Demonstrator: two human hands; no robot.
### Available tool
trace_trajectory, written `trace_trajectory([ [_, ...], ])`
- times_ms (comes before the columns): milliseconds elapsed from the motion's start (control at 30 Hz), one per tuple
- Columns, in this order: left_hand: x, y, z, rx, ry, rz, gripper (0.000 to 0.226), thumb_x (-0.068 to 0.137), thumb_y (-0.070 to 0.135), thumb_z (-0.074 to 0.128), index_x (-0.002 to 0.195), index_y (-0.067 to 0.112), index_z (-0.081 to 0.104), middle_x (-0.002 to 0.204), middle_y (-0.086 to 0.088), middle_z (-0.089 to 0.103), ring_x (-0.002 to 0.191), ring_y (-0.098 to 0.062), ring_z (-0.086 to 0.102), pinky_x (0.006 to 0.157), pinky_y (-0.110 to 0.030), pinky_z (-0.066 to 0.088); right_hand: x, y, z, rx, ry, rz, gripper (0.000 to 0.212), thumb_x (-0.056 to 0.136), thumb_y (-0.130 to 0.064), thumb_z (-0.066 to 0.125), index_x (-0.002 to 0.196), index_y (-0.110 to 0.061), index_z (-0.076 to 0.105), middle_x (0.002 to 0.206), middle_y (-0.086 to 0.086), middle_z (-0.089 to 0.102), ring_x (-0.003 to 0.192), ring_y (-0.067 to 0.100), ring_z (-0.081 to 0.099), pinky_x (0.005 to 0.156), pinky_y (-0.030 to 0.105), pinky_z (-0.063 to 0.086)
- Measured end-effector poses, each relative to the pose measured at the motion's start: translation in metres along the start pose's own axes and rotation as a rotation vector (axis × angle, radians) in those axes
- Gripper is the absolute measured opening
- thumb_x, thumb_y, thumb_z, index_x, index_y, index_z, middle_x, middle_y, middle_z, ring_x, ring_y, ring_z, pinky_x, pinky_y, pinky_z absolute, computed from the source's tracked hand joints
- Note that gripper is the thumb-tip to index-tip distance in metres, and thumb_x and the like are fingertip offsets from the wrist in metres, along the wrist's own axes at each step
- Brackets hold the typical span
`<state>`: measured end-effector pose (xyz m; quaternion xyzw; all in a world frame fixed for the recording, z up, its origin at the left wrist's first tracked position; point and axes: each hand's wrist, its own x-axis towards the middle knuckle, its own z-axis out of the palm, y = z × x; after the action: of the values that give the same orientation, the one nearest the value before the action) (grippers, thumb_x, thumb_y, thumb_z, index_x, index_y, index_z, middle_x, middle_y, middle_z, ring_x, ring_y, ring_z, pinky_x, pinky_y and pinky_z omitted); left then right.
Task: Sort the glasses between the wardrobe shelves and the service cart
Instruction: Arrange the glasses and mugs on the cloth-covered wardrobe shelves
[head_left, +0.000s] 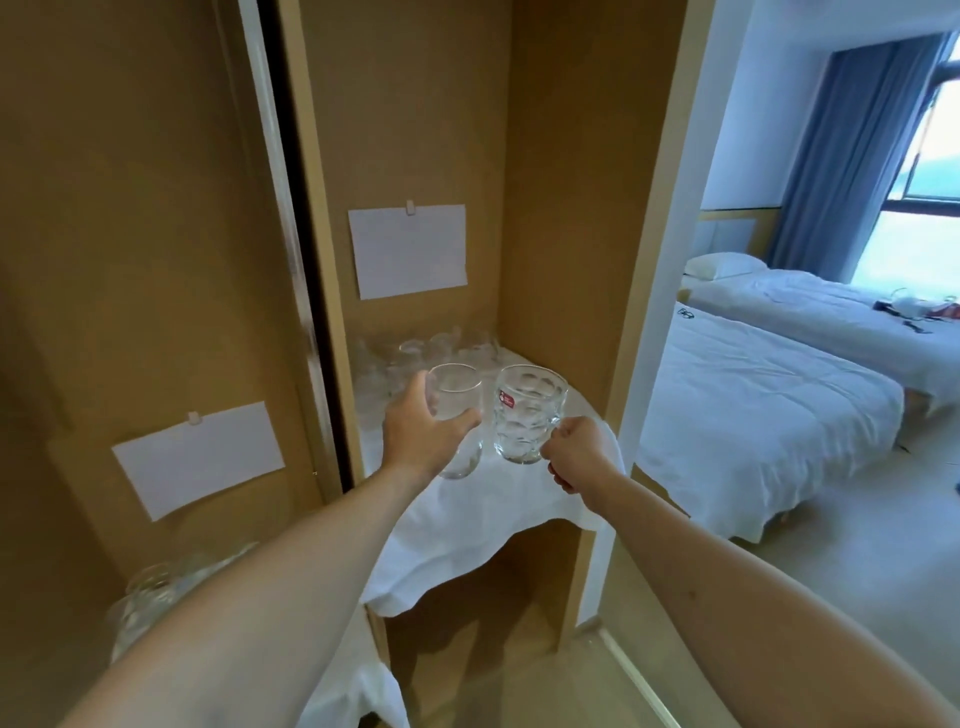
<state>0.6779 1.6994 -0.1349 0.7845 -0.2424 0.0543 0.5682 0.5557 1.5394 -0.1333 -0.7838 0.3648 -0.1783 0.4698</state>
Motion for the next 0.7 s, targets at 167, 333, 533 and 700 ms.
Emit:
trace_trajectory([
  [167,0.056,-0.002,0.040,-0.004,0.021,-0.020,0.078,0.059,0.063,0.074,0.129,0.034,0.053,0.113,0.014,0.060,0.107,-0.009,0.059,0.082,-0.030,0.047,0.065,-0.008,-0.003,-0.013,-0.013,0.018,0.026,0.086,0.004,0.048,0.069,-0.014,0.042,0.065,0.008,0.047,0.046,0.019,0.042,0.040,0.022,0.031],
  [333,0.087,-0.010,0.065,0.005,0.063,-0.048,0.072,0.055,0.065,0.072,0.120,0.040,0.053,0.110,0.015,0.059,0.102,-0.008,0.057,0.077,-0.027,0.042,0.109,-0.010,-0.001,-0.021,-0.048,0.013,0.023,0.085,-0.002,0.051,0.069,-0.016,0.043,0.064,0.008,0.051,0.051,0.022,0.047,0.048,0.028,0.036],
  [533,0.110,-0.026,0.084,0.045,0.135,-0.048,0.056,0.058,0.058,0.076,0.106,0.036,0.058,0.098,0.008,0.063,0.090,-0.011,0.059,0.076,-0.032,0.049,0.149,-0.002,0.002,-0.014,-0.096,-0.007,0.027,0.086,-0.001,0.048,0.065,-0.015,0.038,0.063,0.009,0.047,0.052,0.023,0.046,0.047,0.027,0.034],
  [700,0.121,-0.029,0.103,0.080,0.157,-0.065,0.057,0.060,0.058,0.079,0.108,0.040,0.054,0.095,0.020,0.058,0.087,0.000,0.055,0.071,-0.025,0.045,0.185,0.004,0.000,-0.010,-0.117,-0.018,0.026,0.084,-0.001,0.047,0.066,-0.016,0.037,0.066,0.010,0.049,0.050,0.023,0.046,0.043,0.024,0.034],
])
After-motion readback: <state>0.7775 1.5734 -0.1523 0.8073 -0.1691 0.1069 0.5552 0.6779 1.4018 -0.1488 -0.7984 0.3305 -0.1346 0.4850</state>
